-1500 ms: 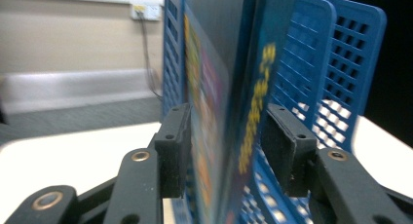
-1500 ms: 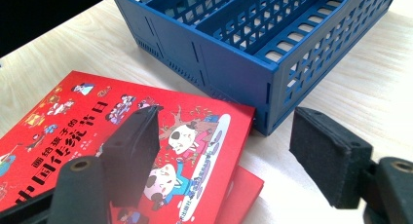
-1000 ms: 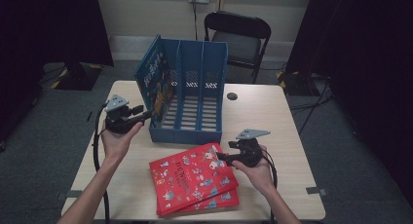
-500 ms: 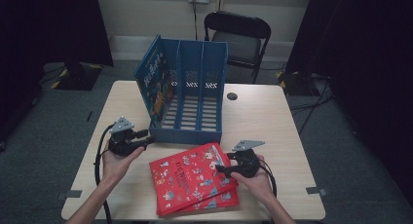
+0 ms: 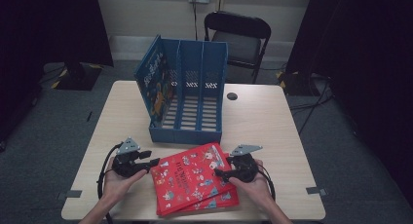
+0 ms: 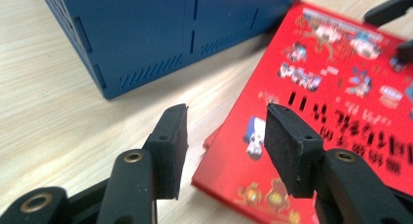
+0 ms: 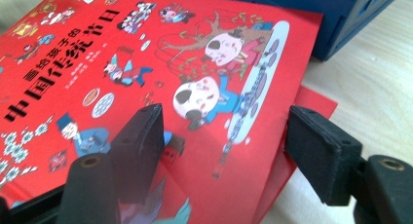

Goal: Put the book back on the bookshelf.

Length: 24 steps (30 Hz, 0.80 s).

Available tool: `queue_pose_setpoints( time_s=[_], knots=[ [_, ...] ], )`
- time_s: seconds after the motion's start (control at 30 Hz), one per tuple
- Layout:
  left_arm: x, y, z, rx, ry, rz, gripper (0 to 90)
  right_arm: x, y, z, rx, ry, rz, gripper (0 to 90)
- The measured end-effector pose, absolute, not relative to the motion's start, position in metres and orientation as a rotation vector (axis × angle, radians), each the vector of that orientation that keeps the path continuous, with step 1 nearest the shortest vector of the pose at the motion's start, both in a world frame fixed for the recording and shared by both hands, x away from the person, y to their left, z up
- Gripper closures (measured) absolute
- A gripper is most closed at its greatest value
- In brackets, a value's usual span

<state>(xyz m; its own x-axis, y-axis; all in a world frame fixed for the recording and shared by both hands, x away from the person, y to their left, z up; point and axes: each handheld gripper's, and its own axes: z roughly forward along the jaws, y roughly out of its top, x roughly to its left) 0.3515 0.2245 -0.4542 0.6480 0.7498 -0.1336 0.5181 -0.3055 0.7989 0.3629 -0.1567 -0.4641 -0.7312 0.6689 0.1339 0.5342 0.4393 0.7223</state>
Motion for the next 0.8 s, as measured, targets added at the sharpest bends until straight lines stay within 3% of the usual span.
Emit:
queue_pose_setpoints(
  time_s=[0.3, 0.57, 0.8],
  knots=[
    [0.354, 0.22, -0.466, 2.016, 0.993, 0.262, 55.3, 0.346, -0.165, -0.463, 1.08, 2.494, 1.17, 37.3],
    [0.351, 0.219, -0.466, 2.022, 1.006, 0.338, 48.6, 0.335, -0.169, -0.464, 1.082, 2.477, 1.185, 37.6],
    [0.351, 0.224, -0.467, 2.031, 1.035, 0.329, 50.7, 0.33, -0.171, -0.464, 1.06, 2.493, 1.192, 37.5]
  ],
)
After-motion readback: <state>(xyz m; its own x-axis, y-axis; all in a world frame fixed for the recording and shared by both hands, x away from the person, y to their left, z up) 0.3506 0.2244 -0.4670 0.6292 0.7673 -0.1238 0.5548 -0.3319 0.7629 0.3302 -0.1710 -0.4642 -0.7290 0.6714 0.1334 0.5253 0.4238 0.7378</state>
